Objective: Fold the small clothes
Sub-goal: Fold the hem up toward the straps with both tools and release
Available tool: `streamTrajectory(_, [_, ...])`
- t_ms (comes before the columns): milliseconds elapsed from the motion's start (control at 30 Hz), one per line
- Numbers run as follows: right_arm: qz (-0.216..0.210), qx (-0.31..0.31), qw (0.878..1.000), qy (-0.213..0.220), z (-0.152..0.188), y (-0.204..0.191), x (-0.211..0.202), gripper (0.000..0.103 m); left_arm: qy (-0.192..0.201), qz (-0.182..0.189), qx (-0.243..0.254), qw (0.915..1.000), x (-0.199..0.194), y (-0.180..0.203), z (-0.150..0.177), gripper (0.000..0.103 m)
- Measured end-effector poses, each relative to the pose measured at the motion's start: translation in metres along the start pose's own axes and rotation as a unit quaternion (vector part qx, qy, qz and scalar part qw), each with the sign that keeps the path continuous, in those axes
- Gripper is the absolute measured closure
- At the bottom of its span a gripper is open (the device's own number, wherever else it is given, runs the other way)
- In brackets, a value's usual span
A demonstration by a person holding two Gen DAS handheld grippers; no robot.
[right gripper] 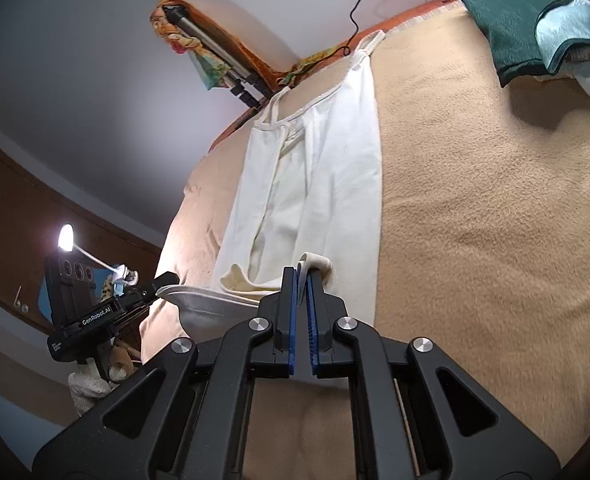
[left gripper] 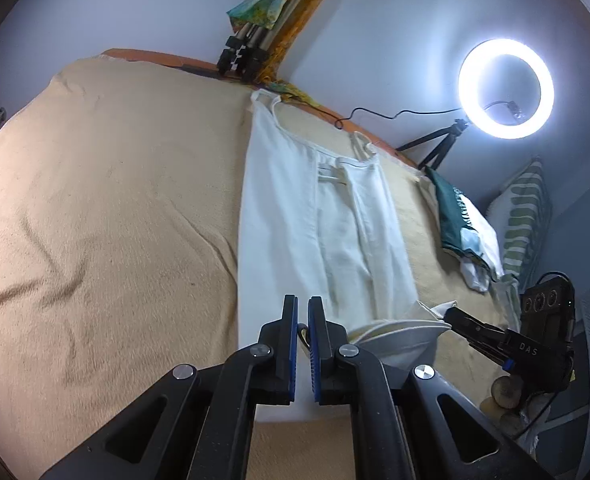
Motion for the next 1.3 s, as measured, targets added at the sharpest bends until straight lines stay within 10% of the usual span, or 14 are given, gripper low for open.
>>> streamTrajectory(567, [0.066, -0.094, 0.993, 0.010, -0.017, -0.007, 0.009, 0.096, 0.031, -0.057, 0.035, 0.9973, -0.008, -0.017, -0.011, 0.061])
streamTrajectory(833, [0.022, -0.121, 0.992, -0.016, -0.010, -0.028, 0.014, 0.096, 0.018, -0.053, 0.054, 0.9970, 0.007, -0.005, -0.031, 0.042])
streamTrajectory(1133, [0.117, -0.152, 0.979, -0.066, -0.007, -0.010, 0.047, 0.095, 0.007, -0.070, 0.054, 0.9961, 0.041, -0.021, -0.073, 0.032])
streamTrajectory(1200, [0.130, -0.160, 0.977, -0.058, -0.020, -0.012, 0.044, 0.090, 0.014, -0.076, 0.051, 0.9957, 0.048, -0.027, -0.087, 0.032])
streamTrajectory(1300, [0.140, -0.171, 0.975, -0.026, -0.047, -0.014, 0.038, 0.047, 0.021, -0.071, 0.044, 0.9963, 0.061, -0.033, -0.103, 0.031])
Point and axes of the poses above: each gripper's, at about its wrist camera, not at the fingertips, and x roughly the way its jaws point, y to its right, z to its underside, the point moved 7 cm from there along x, roughly the way its jaws point, and after that the axes turned 5 degrees about z, right-handed, at the moved point
